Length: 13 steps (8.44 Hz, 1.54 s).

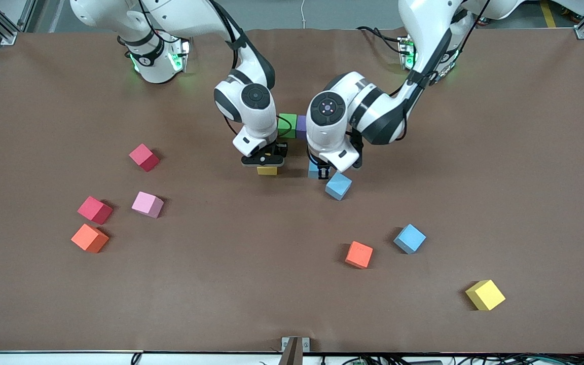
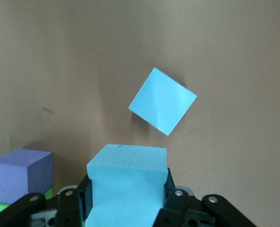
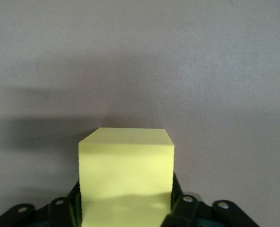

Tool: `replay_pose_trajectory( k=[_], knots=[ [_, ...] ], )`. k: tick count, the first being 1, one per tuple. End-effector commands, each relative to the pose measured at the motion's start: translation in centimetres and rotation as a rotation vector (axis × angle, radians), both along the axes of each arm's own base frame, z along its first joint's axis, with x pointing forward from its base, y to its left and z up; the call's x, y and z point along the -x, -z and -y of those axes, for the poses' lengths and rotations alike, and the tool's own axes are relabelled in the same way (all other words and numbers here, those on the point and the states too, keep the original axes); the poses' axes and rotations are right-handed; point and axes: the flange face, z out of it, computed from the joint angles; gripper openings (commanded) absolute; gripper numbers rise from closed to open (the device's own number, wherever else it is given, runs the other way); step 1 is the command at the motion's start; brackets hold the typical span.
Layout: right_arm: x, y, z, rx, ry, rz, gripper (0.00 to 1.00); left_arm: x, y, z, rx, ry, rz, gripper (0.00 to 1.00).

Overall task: Arrange 11 blocks into digit 3
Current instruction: 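Lower yellow beside green with the right gripper while the left gripper carries blue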

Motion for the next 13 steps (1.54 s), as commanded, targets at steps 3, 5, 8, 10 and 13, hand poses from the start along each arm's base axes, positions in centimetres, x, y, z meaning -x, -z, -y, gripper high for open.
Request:
replay_pose_trajectory(
  k=[3, 5, 8, 10, 13],
  knots=[
    [0.7, -0.4, 0.1, 0.009, -0.011, 0.001, 0.86, 0.6, 0.7, 1.5, 0.025, -0.017, 0.001, 0.3],
    [0.6, -1.7, 0.1, 0.011, -0.011, -0.002, 0.86, 1.2, 1.1, 2.0, 0.023, -0.006, -0.003, 0.3],
    [0.5, -4.2, 0.3, 0.004, -0.013, 0.002, 0.86, 1.5, 1.8, 2.4, 0.028, -0.019, 0.001, 0.3],
    [0.3, -5.3, 0.8, -0.002, -0.003, 0.006, 0.86, 1.8, 2.6, 2.8, 0.028, -0.031, 0.002, 0.3],
    [-1.6, -7.9, 3.1, -0.018, 0.052, 0.014, 0.86, 2.1, 3.0, 3.0, 0.029, -0.026, 0.004, 0.3]
  ],
)
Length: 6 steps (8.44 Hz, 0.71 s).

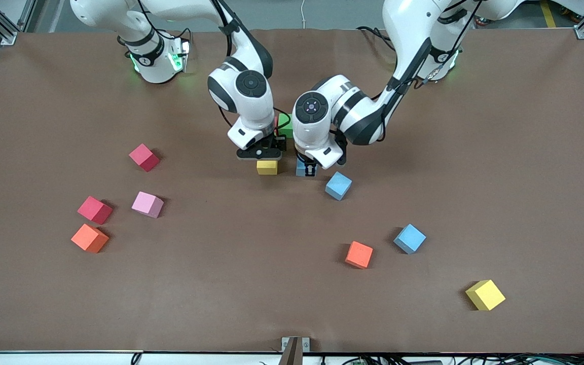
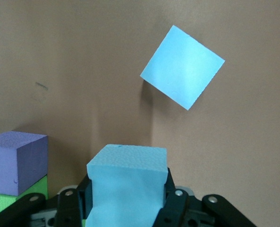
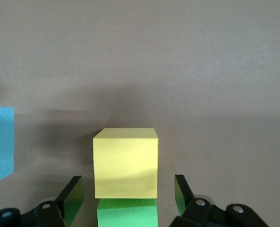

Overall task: Arrange 11 blocks into digit 3
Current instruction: 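Lower yellow beside green with the right gripper while the left gripper carries blue, then release the yellow cube and reach the right gripper to the pink cube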

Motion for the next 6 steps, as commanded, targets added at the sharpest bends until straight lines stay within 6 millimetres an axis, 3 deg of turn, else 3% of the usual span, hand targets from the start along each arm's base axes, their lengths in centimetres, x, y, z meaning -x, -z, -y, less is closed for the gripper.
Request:
replay_pose_trajectory(
  k=[1, 3, 6],
  knots=[
    [-1.9, -2.8, 4.4, 0.001, 0.069, -0.007, 0.86, 0.3, -0.1, 0.4, 0.012, -0.018, -0.002, 0.3],
    [-4.9, -5.1, 9.6, -0.014, 0.172, 0.006, 0.86, 0.8, 0.8, 1.2, 0.015, -0.05, -0.001, 0.3],
    [-10.7, -6.6, 20.8, 0.003, 0.171, -0.006, 0.9, 2.1, 3.1, 2.9, 0.021, -0.078, 0.004, 0.3]
  ],
)
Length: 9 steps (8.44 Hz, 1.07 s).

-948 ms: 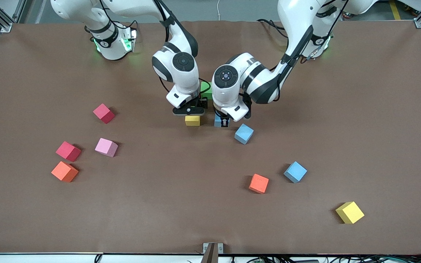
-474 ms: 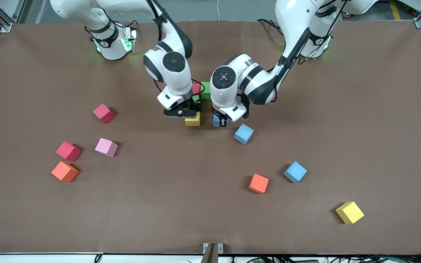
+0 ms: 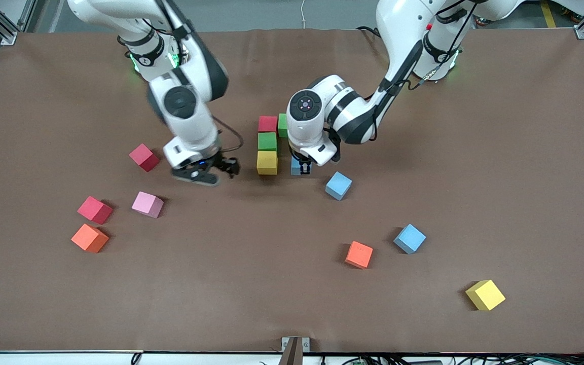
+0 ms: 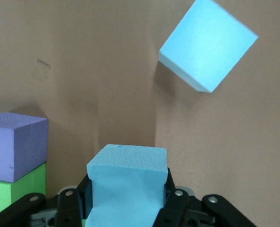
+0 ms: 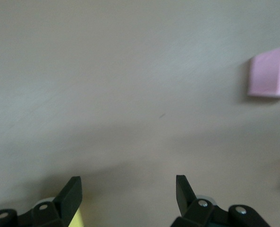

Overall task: Arrange 11 blocks into digit 3
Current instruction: 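Release the yellow cube and reach the right gripper to the pink cube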

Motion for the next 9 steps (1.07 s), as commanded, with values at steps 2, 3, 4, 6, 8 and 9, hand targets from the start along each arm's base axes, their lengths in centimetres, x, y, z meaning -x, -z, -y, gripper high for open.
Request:
replay_pose_trajectory(
  k=[2, 3, 4, 6, 8, 9],
  knots=[
    [-2.9, -0.6, 10.1, 0.007, -0.088, 0.0, 0.96, 0.8, 1.8, 1.5, 0.019, -0.067, 0.008, 0.3],
    [-3.7, -0.2, 13.0, 0.011, -0.137, -0.002, 0.99, 1.4, 2.6, 2.1, 0.017, -0.066, 0.005, 0.3],
    [-4.1, 0.3, 13.9, 0.009, -0.129, 0.019, 0.99, 1.4, 2.9, 2.7, 0.02, -0.06, 0.008, 0.3],
    [-5.1, 3.8, 17.0, 0.01, -0.072, 0.018, 0.99, 1.6, 3.6, 3.2, 0.015, -0.054, 0.006, 0.3],
    [-5.5, 6.7, 19.7, 0.004, -0.01, 0.009, 0.99, 1.8, 3.8, 3.3, 0.014, -0.051, 0.005, 0.3],
    [-4.7, 7.9, 20.6, -0.001, 0.009, 0.013, 0.99, 1.8, 3.9, 3.4, 0.014, -0.048, 0.006, 0.3]
  ],
)
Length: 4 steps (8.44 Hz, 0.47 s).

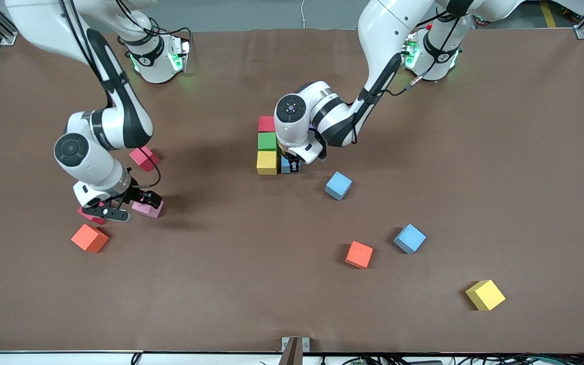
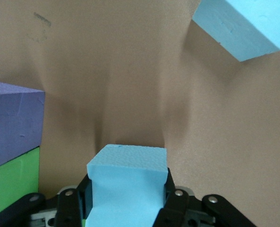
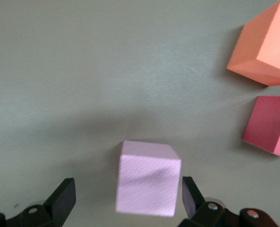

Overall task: Arrange 11 blocks into digit 3
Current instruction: 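Release the yellow cube and reach the right gripper to the pink cube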

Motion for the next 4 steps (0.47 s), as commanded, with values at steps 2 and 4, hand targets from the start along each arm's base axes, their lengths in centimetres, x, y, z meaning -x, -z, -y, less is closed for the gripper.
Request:
replay_pose_trajectory(
  k=[2, 4],
  knots=[
    [3.2, 3.3, 1.0, -0.04, 0.058, 0.034, 0.99, -0.5, -0.1, 0.9, 0.009, -0.008, 0.017, 0.3],
    [4.2, 4.3, 0.1, -0.049, 0.071, 0.032, 0.99, -0.6, -0.2, 0.9, 0.011, -0.003, 0.018, 0.3]
  ],
)
